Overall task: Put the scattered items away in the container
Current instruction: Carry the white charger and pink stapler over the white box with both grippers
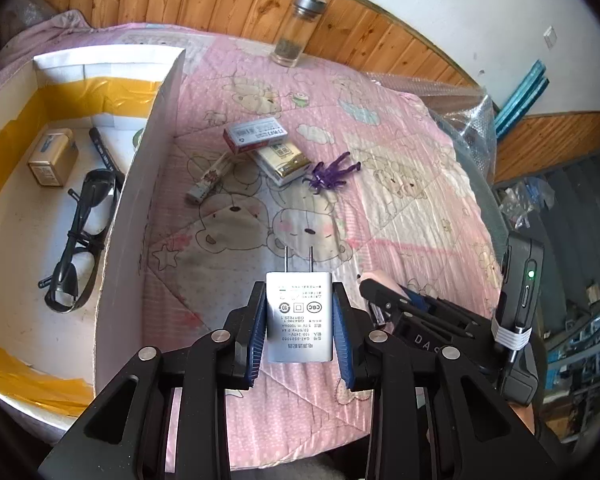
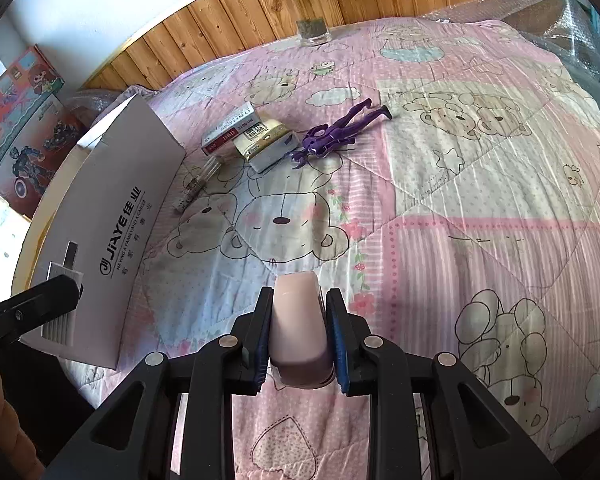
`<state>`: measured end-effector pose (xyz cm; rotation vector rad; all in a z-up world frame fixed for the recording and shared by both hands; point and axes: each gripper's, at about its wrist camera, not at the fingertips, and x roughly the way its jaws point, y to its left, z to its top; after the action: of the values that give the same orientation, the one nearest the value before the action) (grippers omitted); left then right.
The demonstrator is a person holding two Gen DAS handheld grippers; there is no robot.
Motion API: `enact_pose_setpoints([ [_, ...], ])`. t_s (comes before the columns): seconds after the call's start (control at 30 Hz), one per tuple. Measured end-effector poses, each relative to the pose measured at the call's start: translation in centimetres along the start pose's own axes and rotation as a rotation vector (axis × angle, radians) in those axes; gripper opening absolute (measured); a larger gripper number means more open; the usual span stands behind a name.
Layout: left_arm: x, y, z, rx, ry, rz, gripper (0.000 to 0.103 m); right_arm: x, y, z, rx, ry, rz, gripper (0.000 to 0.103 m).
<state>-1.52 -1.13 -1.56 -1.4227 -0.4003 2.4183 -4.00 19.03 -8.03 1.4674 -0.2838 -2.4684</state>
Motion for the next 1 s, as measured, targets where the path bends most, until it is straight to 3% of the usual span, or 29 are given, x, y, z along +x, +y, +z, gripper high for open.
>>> enact_pose_setpoints([
  [0.4,-2.5,0.9,0.4,-0.025,-0.051,-0.040,0.031,-3.3,3.4,0.0,-0.051,-0.047,0.003,0.027],
  [0.77,-4.7,3.0,1.2,-0.055,-0.097,0.041,0.031,-5.5,7.7,1.3,-0.119,-0.088,0.031,0.027],
  [1.0,-5.3,4.3,1.3,-0.076,-0.105,0.047,0.031,-6.2,9.7,1.8,-0.147,-0.100,0.041,0.027],
])
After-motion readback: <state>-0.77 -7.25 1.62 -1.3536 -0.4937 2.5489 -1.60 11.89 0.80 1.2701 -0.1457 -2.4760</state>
